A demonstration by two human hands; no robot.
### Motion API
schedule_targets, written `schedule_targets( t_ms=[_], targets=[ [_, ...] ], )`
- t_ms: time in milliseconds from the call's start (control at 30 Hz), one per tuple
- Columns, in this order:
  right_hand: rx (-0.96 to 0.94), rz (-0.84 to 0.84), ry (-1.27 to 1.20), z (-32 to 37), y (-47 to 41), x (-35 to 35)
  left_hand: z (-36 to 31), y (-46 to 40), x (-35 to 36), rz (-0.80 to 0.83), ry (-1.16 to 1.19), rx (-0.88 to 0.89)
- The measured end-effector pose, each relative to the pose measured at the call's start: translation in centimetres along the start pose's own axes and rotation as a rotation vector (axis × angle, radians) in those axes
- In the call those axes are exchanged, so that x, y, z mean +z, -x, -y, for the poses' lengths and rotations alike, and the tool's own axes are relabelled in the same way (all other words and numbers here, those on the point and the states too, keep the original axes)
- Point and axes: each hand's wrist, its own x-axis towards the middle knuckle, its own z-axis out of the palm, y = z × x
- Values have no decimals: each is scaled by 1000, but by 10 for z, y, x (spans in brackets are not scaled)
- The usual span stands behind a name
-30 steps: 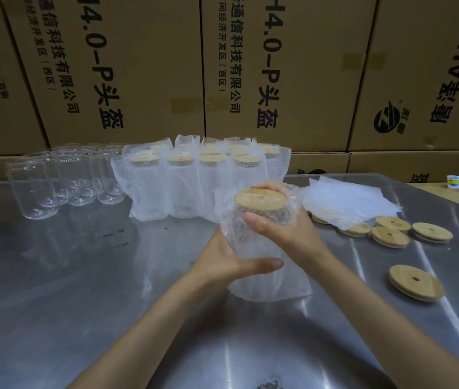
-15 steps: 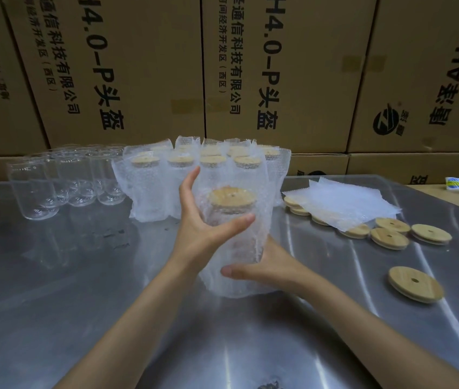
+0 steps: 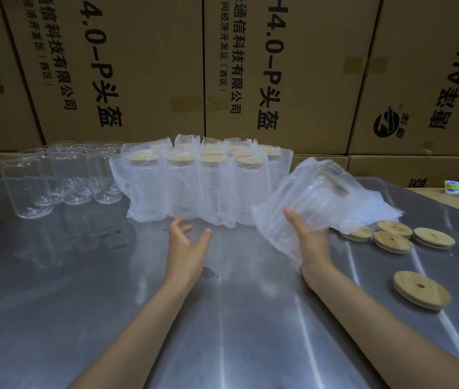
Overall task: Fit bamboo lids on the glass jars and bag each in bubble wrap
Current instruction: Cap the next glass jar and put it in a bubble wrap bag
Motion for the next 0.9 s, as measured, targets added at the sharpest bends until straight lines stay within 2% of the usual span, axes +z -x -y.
schedule_targets(
  t_ms=[67, 133, 300, 400, 533, 767, 900],
  targets=[
    [-20, -177, 33, 0, -17, -2, 9, -11, 3, -14, -82, -32],
    [-9, -281, 71, -4, -32, -2, 13, -18, 6, -7, -130, -20],
    [-121, -357, 366, -20, -47, 16, 17, -28, 13, 28, -274, 41],
    [-169, -367, 440, -25, -59, 26, 18, -34, 18, 62, -306, 56],
    [-175, -319, 531, -31, -78, 34, 20, -46, 25, 68, -359, 37],
    [-213, -91, 479, -46, -106, 38, 20, -69, 40, 60, -370, 36],
    [-221, -16, 466, -45, -117, 38, 19, -79, 42, 29, -366, 34]
  ],
)
